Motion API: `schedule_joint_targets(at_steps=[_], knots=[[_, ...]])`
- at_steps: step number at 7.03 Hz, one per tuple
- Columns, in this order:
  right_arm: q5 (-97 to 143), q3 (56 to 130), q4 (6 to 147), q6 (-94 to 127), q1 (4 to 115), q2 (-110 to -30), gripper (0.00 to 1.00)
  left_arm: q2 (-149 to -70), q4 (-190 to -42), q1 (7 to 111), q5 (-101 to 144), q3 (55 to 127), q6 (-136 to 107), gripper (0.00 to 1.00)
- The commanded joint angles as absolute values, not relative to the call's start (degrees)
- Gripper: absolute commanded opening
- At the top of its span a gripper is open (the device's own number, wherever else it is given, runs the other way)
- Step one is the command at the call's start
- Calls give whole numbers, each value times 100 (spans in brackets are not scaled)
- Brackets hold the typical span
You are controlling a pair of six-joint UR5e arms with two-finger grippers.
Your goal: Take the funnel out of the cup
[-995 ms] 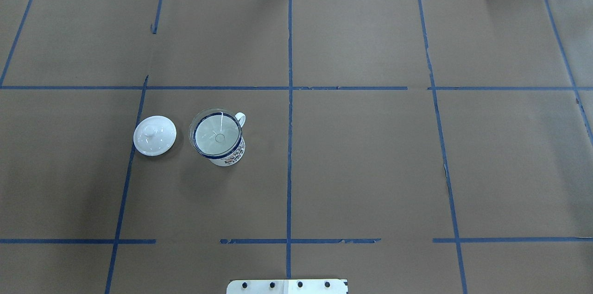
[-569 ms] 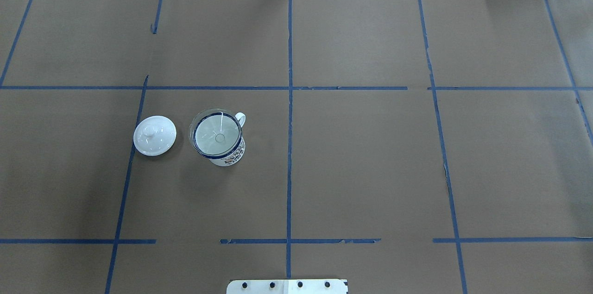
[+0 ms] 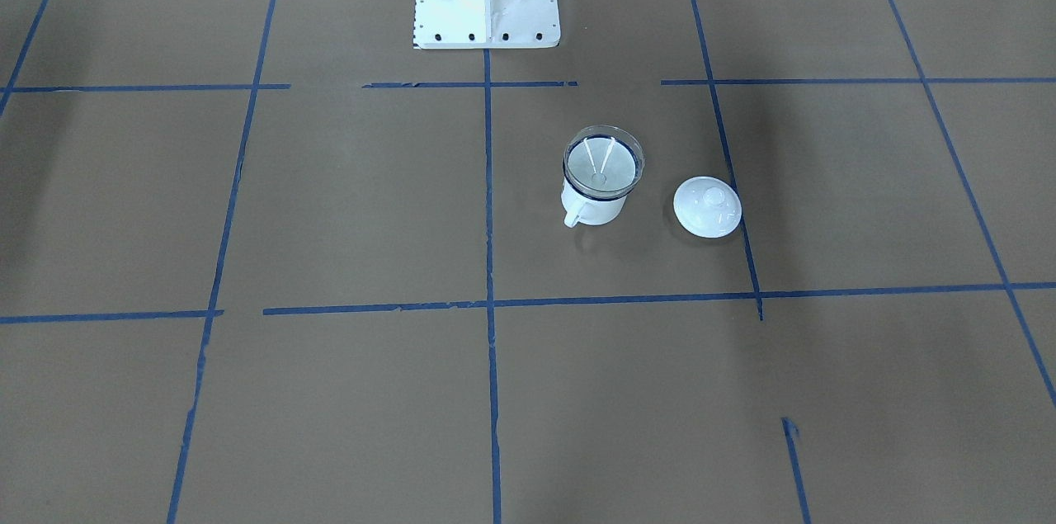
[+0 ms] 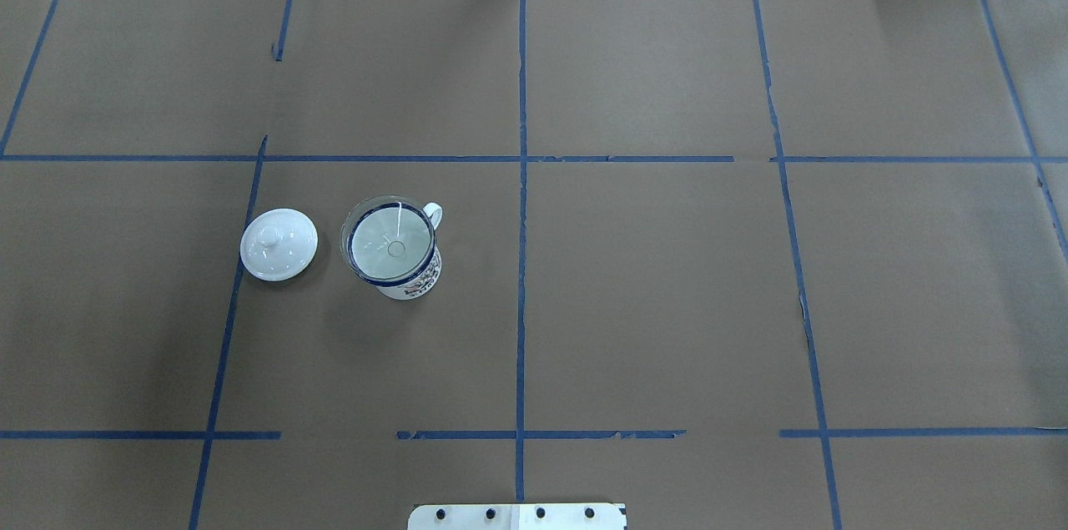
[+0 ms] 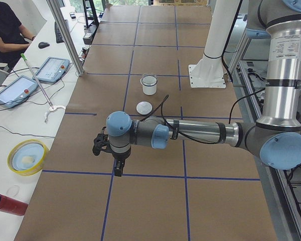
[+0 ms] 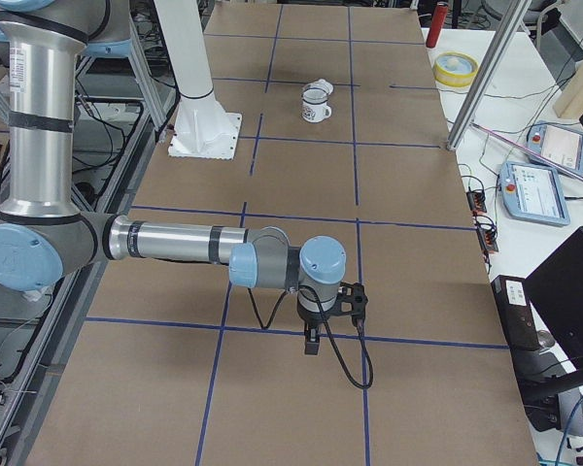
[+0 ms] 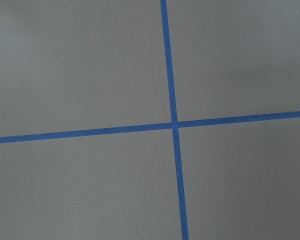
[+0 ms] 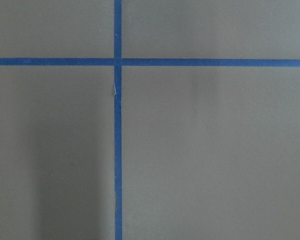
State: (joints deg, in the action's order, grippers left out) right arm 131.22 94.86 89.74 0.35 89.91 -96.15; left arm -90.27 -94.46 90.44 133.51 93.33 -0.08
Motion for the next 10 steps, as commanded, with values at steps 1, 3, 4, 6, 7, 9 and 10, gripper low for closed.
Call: schedule_joint_targets(at_steps=[1, 3, 4, 6, 7, 9, 10], knots=[[13122, 9483, 8974, 35, 8991, -9615, 100, -9061, -9448, 9035, 13333, 9343, -9, 100], [13122, 9492, 8974, 35, 8991, -9615, 100, -9490, -8943, 9009, 13307, 9657, -288, 100], [13122, 9492, 8974, 35, 8991, -9615, 100, -9684, -8443, 8974, 13054, 10138, -577, 100], [13122, 9483, 8974, 35, 8991, -9615, 100, -9712, -8042, 8204, 13043, 11359, -1699, 100], [13122, 9483, 8974, 35, 8991, -9615, 100, -9825, -8068, 7478, 13017, 11747, -2558, 100], [13122, 9483, 8974, 35, 8991, -9615, 100, -10578, -8068, 6527, 12816, 11786, -3512, 100], [13122, 9483, 8974, 35, 8991, -9615, 100, -10860, -8068, 6017, 12179, 11760, -3881, 100]])
